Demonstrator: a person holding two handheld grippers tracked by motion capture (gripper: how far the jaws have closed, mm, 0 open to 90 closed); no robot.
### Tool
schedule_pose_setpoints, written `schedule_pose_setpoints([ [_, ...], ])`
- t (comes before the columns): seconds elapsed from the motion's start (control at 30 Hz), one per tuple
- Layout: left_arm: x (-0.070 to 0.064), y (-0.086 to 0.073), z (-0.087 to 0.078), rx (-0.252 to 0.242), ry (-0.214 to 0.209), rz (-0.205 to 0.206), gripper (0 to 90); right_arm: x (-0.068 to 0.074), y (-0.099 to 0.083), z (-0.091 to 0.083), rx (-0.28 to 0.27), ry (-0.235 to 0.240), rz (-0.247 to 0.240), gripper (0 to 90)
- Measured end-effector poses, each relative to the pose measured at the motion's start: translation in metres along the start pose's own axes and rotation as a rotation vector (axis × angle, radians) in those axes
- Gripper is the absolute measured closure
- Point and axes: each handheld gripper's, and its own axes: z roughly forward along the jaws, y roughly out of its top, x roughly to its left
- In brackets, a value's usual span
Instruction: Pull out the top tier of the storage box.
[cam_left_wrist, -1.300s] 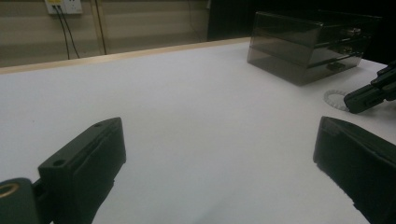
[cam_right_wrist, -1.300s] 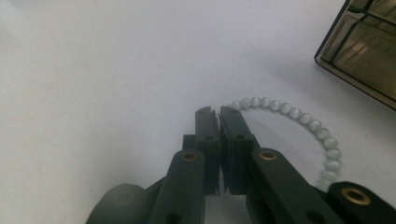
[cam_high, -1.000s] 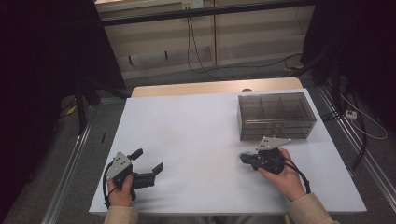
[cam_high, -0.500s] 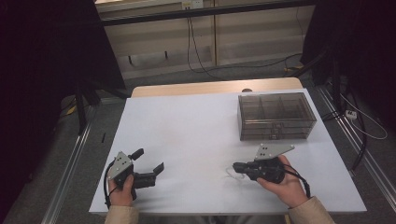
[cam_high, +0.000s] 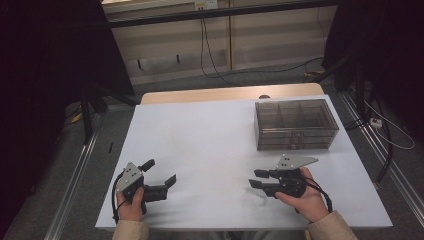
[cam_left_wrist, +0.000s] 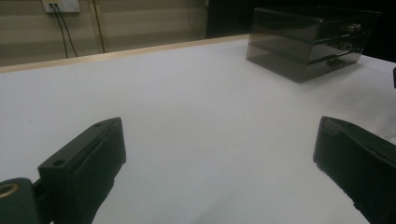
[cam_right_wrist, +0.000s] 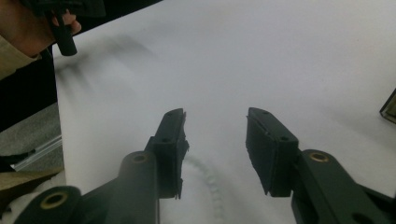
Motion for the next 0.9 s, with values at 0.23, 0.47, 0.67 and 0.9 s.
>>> schedule_pose_setpoints([
  [0.23, 0.0, 0.0, 0.0, 0.0, 0.0, -0.002, 2.6, -0.008, -0.002, -0.005, -0.023, -0.06, 0.038, 42.4],
  [0.47, 0.0, 0.0, 0.0, 0.002, 0.001, 0.0, 2.6, -0.018, -0.005, -0.013, -0.06, -0.15, 0.055, 29.0],
  [0.67, 0.0, 0.0, 0.001, -0.002, 0.0, -0.003, 2.5, -0.026, -0.01, -0.026, -0.121, -0.239, 0.092, 23.1],
  [0.9, 0.0, 0.0, 0.001, -0.004, -0.001, -0.003, 2.6, -0.031, -0.016, -0.039, -0.251, -0.453, 0.086, 13.7],
])
